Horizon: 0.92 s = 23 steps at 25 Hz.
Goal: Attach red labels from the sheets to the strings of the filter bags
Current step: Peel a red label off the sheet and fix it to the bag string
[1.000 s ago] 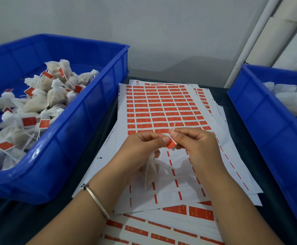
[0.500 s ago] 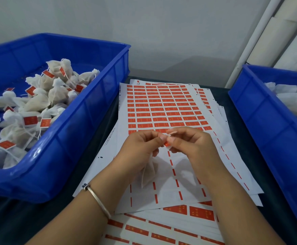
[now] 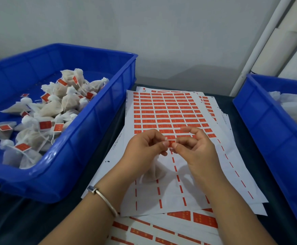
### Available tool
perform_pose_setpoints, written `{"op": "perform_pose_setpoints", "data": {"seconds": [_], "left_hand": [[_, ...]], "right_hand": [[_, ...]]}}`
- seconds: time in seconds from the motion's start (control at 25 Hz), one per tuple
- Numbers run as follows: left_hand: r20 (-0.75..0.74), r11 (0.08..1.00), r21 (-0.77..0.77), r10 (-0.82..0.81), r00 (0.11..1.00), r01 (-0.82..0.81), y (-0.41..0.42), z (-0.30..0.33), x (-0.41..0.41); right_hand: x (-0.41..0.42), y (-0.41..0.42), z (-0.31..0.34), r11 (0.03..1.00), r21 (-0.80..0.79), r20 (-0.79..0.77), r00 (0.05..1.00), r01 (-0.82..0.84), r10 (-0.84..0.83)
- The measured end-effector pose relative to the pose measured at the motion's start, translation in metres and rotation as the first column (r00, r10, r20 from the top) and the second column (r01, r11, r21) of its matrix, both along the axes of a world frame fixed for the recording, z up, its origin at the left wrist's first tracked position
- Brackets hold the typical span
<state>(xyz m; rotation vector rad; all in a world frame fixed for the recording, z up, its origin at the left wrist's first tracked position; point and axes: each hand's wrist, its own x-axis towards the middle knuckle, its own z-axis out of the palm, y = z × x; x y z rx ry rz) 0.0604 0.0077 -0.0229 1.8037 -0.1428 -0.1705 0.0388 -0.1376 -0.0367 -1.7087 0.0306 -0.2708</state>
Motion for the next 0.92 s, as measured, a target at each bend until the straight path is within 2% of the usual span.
{"op": "perform_pose_setpoints", "data": {"seconds": [0.16, 0.4, 0.52, 0.6, 0.76, 0.84, 0.92], "left_hand": [[0.113, 0.993, 0.115, -0.003, 0.994, -0.010, 0.007, 0.019, 0.002], [0.221, 0.980, 0.054, 0.176, 0.959, -0.192, 0.027, 0.072, 0.001], [0.357, 0.952, -0.028, 0.295, 0.887, -0.305, 0.054, 0.108, -0.006], [0.464, 0.914, -0.054, 0.380, 0.800, -0.403, 0.084, 0.129, -0.013], [0.628, 0.791, 0.096, 0.423, 0.654, -0.604, 0.147, 0.141, -0.031], [0.619, 0.727, 0.168, 0.448, 0.645, -0.666, 0.172, 0.131, -0.039], [0.539, 0.674, 0.279, 0.479, 0.693, -0.683, 0.191, 0.116, -0.040]], "right_hand": [[-0.003, 0.002, 0.006, 0.998, 0.038, 0.025, 0.998, -0.059, 0.058], [-0.003, 0.007, -0.003, 0.996, -0.009, -0.017, 0.996, -0.093, 0.092], [0.001, 0.005, -0.007, 0.997, -0.019, -0.055, 0.996, -0.077, 0.076], [0.003, 0.006, -0.009, 0.996, -0.045, -0.066, 0.995, -0.072, 0.069], [0.007, 0.005, -0.018, 0.996, -0.074, -0.096, 0.995, -0.045, 0.037], [0.007, 0.007, -0.019, 0.993, -0.097, -0.110, 0.992, -0.068, 0.057], [0.004, 0.011, -0.019, 0.985, -0.129, -0.111, 0.989, -0.113, 0.099]]}}
